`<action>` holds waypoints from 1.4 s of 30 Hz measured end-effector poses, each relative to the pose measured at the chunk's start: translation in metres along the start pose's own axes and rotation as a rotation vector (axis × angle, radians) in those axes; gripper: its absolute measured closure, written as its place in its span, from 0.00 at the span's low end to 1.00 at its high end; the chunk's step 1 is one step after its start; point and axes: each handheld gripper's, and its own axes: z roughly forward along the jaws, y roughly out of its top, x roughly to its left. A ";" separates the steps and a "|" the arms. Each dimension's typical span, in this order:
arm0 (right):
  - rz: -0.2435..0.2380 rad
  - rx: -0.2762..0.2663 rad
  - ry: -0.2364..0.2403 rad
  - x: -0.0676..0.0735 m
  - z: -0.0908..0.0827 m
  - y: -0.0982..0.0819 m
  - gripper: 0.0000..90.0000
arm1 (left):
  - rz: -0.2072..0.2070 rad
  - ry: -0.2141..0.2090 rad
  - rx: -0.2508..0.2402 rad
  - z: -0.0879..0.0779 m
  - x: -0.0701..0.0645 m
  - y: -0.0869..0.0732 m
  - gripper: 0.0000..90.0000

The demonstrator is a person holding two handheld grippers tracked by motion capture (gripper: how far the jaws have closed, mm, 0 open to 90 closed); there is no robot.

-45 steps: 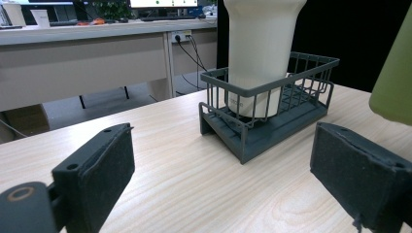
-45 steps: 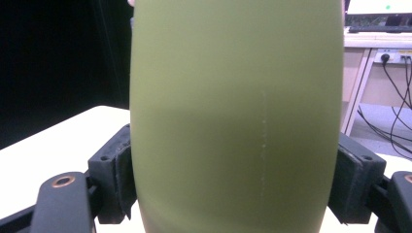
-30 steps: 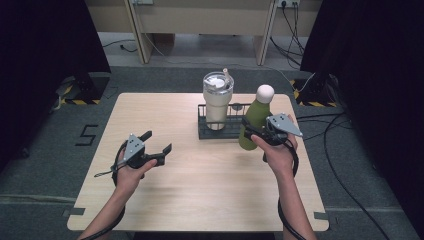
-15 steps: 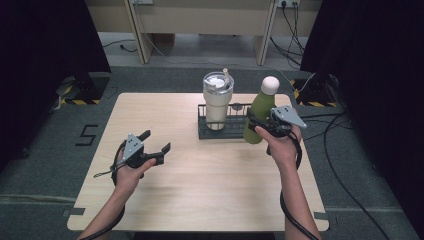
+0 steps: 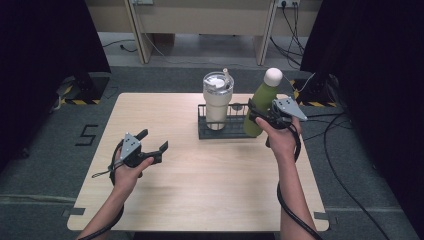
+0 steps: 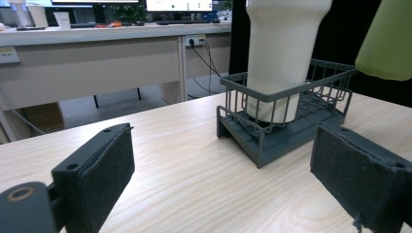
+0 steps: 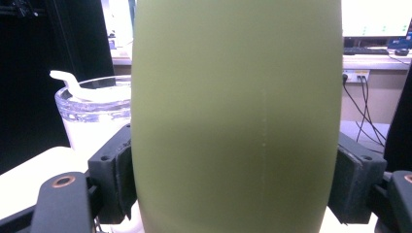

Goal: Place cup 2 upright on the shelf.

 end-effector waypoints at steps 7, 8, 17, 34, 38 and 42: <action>0.001 -0.001 -0.010 0.000 0.003 0.003 0.24 | 0.001 0.003 0.004 -0.001 0.001 -0.001 0.09; 0.002 -0.002 -0.011 -0.001 0.003 0.005 0.24 | -0.001 0.003 0.003 0.000 0.001 -0.001 0.09; 0.011 -0.021 -0.026 -0.004 0.007 0.014 0.24 | -0.008 0.010 0.001 -0.001 0.005 0.000 0.09; 0.024 -0.032 -0.037 -0.003 0.020 0.024 0.24 | -0.004 0.013 0.005 -0.001 0.007 0.001 0.09; 0.024 -0.037 -0.039 -0.002 0.023 0.027 0.24 | -0.006 0.012 0.004 -0.001 0.007 0.001 0.09; 0.037 -0.043 -0.030 -0.001 0.026 0.028 0.24 | 0.002 0.012 0.001 -0.001 0.006 0.002 0.10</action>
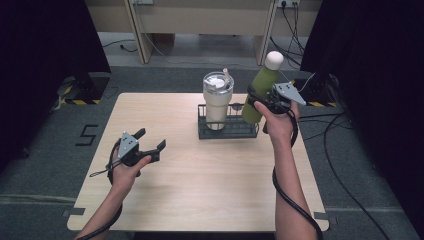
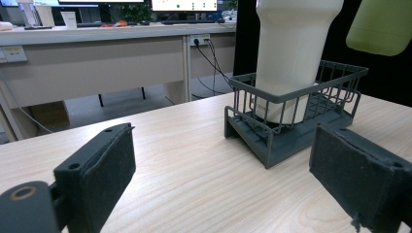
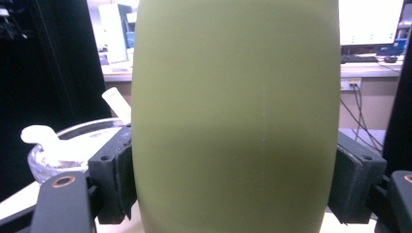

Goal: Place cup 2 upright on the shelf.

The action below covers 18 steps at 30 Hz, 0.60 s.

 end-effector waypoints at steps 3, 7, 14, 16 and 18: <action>0.006 -0.003 0.007 0.002 0.003 0.002 0.24 | 0.004 -0.001 -0.001 0.000 0.000 0.001 0.10; -0.004 -0.003 0.007 0.004 0.007 0.004 0.24 | -0.007 0.000 0.009 0.000 0.000 -0.001 0.10; 0.010 -0.003 0.010 0.007 0.016 0.004 0.24 | -0.027 0.004 0.006 0.000 0.004 0.000 0.10; 0.002 0.001 0.010 0.008 0.018 0.005 0.24 | -0.028 0.006 0.012 0.000 0.003 -0.001 0.10; -0.002 0.001 0.009 0.009 0.020 0.005 0.24 | -0.024 0.005 0.014 0.000 0.003 -0.001 0.09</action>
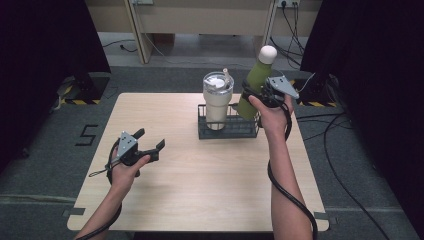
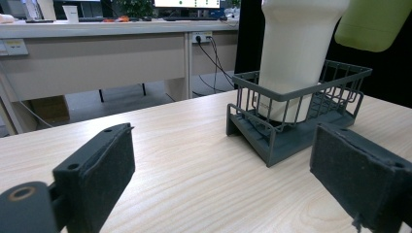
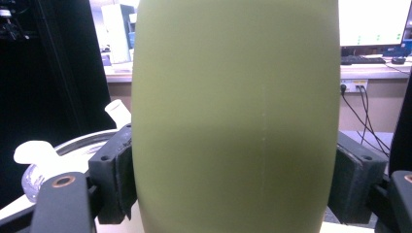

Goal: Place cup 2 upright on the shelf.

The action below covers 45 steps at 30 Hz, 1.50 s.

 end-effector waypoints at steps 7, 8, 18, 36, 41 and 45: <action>0.008 0.002 -0.008 0.000 0.005 -0.002 0.24 | -0.004 -0.002 -0.005 0.000 0.000 0.001 0.09; 0.014 0.004 -0.010 0.000 0.006 -0.002 0.24 | -0.006 -0.001 -0.006 0.000 0.001 0.001 0.09; 0.010 0.015 -0.013 0.000 0.019 0.001 0.24 | -0.011 0.005 -0.005 0.000 0.002 0.002 0.07; -0.003 0.041 -0.043 -0.004 0.030 -0.007 0.24 | -0.008 -0.006 0.001 0.004 0.000 0.000 0.07; -0.005 0.054 -0.048 -0.005 0.034 -0.012 0.24 | -0.001 -0.011 0.004 0.005 -0.002 -0.001 0.07; -0.002 0.075 -0.049 -0.007 0.039 -0.018 0.24 | 0.002 -0.010 0.004 0.005 -0.003 -0.001 0.07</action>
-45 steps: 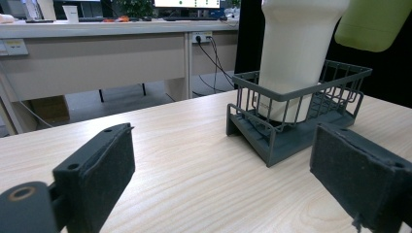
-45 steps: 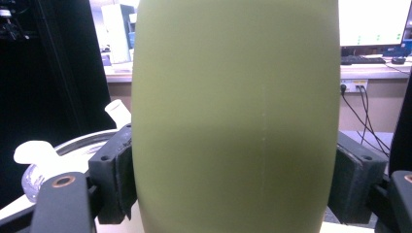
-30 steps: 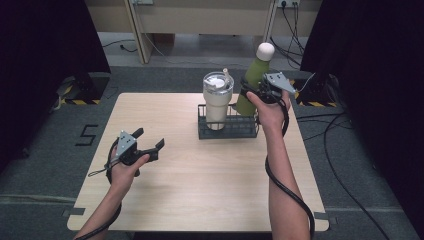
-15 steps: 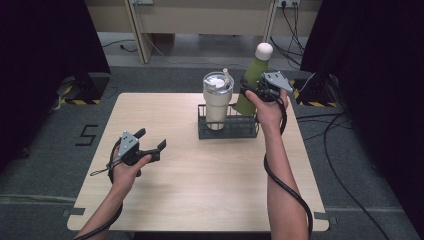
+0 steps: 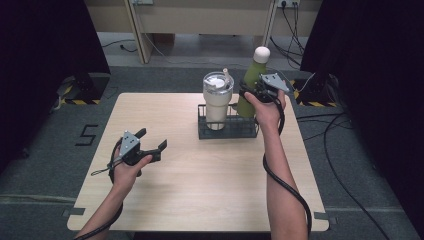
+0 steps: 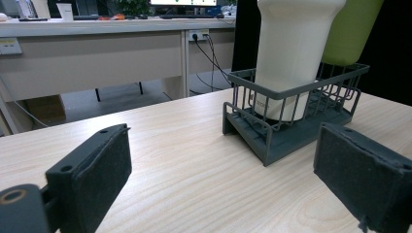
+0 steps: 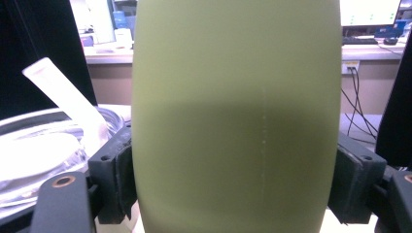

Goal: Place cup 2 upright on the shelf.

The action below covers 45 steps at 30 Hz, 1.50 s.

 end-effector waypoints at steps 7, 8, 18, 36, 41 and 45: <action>-0.007 0.014 -0.006 -0.001 0.004 -0.006 0.24 | 0.001 -0.004 0.000 0.000 -0.001 0.000 0.07; -0.005 0.015 -0.007 -0.001 0.005 -0.007 0.24 | 0.001 -0.005 0.000 0.000 -0.001 0.000 0.07; -0.018 0.042 -0.027 0.000 0.011 -0.018 0.24 | 0.006 -0.011 0.008 0.001 -0.004 -0.002 0.07; -0.036 0.066 -0.039 0.004 0.019 -0.029 0.24 | 0.004 -0.017 0.010 0.003 -0.006 -0.004 0.07; -0.038 0.077 -0.036 0.004 0.021 -0.035 0.24 | 0.002 -0.016 0.011 0.003 -0.006 -0.004 0.07; -0.045 0.091 -0.042 0.004 0.023 -0.041 0.24 | 0.003 -0.016 0.012 0.003 -0.006 -0.004 0.07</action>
